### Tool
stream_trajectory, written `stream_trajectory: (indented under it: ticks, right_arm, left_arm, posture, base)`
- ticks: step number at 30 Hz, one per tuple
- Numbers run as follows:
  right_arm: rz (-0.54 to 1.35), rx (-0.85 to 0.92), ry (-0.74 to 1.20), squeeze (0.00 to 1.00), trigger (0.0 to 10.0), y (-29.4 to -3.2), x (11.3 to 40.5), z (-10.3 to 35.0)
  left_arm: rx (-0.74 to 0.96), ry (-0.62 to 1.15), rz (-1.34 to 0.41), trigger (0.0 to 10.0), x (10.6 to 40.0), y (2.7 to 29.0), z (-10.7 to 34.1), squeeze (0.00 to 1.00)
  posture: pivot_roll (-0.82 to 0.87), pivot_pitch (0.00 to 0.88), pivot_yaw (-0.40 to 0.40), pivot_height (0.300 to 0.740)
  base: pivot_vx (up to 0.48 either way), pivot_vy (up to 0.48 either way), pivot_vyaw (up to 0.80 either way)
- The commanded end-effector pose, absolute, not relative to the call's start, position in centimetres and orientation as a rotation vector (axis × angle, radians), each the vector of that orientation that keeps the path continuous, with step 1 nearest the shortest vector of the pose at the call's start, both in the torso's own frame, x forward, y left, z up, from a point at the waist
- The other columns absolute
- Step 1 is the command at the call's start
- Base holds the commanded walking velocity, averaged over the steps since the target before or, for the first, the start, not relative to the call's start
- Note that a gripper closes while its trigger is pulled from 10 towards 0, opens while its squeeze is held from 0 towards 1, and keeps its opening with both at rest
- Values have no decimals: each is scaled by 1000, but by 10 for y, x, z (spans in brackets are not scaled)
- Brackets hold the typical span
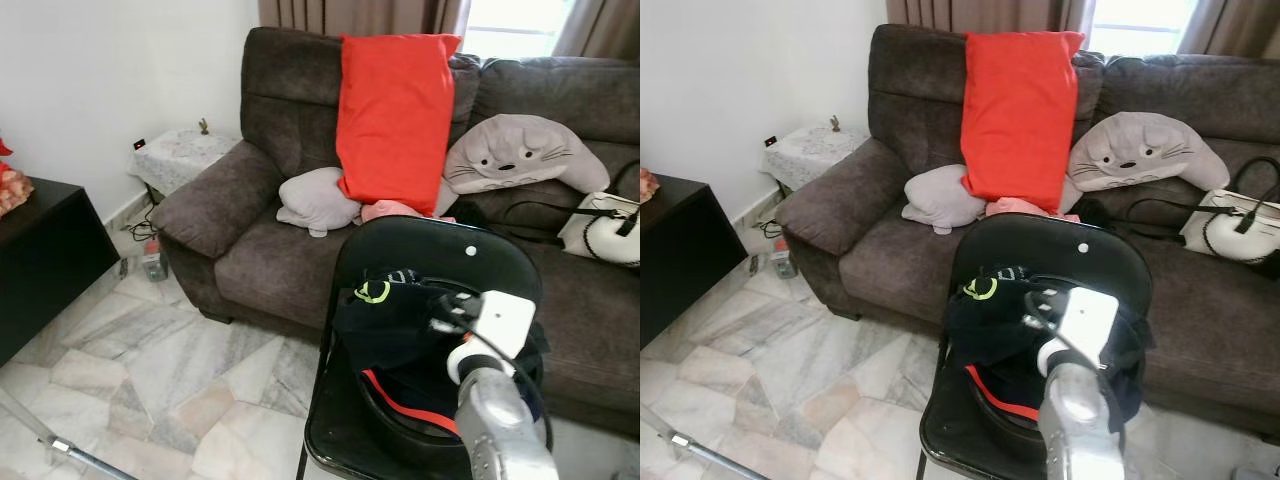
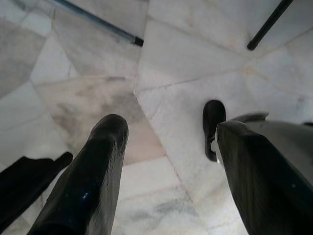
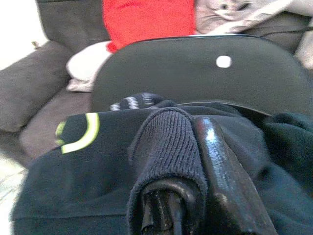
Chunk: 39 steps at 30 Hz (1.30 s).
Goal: Hang hanger
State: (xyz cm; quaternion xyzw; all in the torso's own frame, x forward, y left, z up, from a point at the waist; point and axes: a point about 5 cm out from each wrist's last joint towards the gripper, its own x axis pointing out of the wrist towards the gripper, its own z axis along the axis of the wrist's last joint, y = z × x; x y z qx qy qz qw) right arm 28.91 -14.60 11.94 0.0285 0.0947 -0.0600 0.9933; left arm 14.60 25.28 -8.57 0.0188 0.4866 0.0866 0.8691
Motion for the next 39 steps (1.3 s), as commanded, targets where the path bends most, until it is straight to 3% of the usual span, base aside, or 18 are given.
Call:
stream_trajectory:
  ticks: [1,8,17,26,30,35,39]
  right_arm:
    - [-94,65,118,0,10000,-139,293,130]
    - [-67,37,-6,0,10000,-135,299,152]
    - [-15,-19,-60,0,10000,-129,302,158]
    - [0,-33,-89,0,10000,-130,305,162]
    - [150,-118,-178,0,10000,-114,303,173]
    - [230,-87,-203,0,10000,-102,302,178]
    - [418,-110,-241,0,10000,-78,294,181]
  left_arm:
    - [48,1032,191,10000,144,256,-86,0]
    - [40,1033,208,10000,140,257,-87,0]
    - [-39,1018,312,10000,134,254,-90,0]
    - [-34,1008,309,10000,139,255,-88,0]
    - [-52,998,321,10000,142,254,-87,0]
    - [-54,993,318,10000,144,253,-87,0]
    - [-57,990,318,10000,144,253,-87,0]
  posture:
    - [-54,0,46,740]
    - [-41,0,40,740]
    - [-27,0,30,740]
    - [-27,0,34,740]
    - [-27,0,33,740]
    - [-25,0,31,740]
    - [-25,0,28,740]
  base:
    - [0,0,0]
    - [0,0,61]
    - [0,0,714]
    - [0,0,762]
    - [0,0,756]
    - [0,0,756]
    - [0,0,756]
